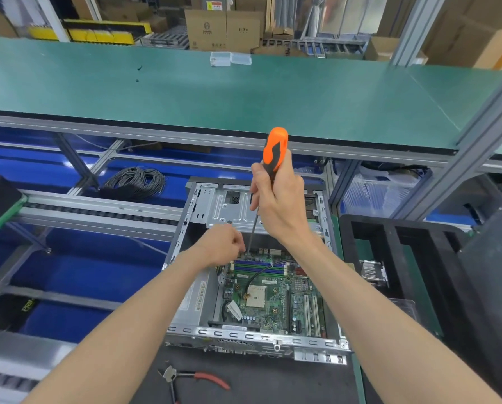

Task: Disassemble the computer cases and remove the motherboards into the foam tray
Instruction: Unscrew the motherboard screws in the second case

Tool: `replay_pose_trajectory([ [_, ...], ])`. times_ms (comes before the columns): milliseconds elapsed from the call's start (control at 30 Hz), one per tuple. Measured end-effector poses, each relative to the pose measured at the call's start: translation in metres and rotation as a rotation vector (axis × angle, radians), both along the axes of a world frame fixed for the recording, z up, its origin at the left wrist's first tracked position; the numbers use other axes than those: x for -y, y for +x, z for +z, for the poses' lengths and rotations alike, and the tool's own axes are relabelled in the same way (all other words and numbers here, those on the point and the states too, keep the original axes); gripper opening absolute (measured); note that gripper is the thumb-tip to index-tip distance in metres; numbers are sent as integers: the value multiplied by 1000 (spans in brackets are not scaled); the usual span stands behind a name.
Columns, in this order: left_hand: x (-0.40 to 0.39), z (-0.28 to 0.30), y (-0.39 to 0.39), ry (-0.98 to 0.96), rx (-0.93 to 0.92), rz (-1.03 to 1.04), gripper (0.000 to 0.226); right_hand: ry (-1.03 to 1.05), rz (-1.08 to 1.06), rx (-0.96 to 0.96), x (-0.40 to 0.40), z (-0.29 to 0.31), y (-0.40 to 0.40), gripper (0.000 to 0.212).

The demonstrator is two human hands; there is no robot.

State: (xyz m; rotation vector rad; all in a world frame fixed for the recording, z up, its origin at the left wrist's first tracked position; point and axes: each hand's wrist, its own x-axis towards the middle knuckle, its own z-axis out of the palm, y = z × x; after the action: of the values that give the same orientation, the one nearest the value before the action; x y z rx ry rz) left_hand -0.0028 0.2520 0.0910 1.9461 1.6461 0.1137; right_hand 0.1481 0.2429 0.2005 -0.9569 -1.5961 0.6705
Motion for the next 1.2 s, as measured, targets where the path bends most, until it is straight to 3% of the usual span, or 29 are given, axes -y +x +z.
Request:
replay_pose_trajectory([
  [167,20,23,-20,-199,1282,384,35,-65,5,21,1,-21,-8,18],
  [267,24,27,-23,-226,1535,495,27,-71,25,31,2,-30,-16,20],
  [333,26,28,-24,-157,1472,519,21,-64,31,47,1,-33,-22,19],
  [500,33,15,-28,125,901,345,13,-65,52,93,0,-45,-32,19],
  [567,34,11,-27,167,773,287,9,-68,68,98,0,-49,-36,16],
  [633,33,9,-24,189,726,276,2,-75,76,116,-1,-53,-38,11],
  [733,28,5,-23,234,679,289,16,-83,87,141,-1,-60,-40,9],
  [800,27,2,-25,225,664,284,14,-88,90,147,-1,-62,-41,9],
  [900,27,-2,-26,212,667,285,5,-98,98,143,0,-63,-42,9],
  [1200,29,0,-25,221,678,281,6,-102,95,153,2,-60,-44,11],
])
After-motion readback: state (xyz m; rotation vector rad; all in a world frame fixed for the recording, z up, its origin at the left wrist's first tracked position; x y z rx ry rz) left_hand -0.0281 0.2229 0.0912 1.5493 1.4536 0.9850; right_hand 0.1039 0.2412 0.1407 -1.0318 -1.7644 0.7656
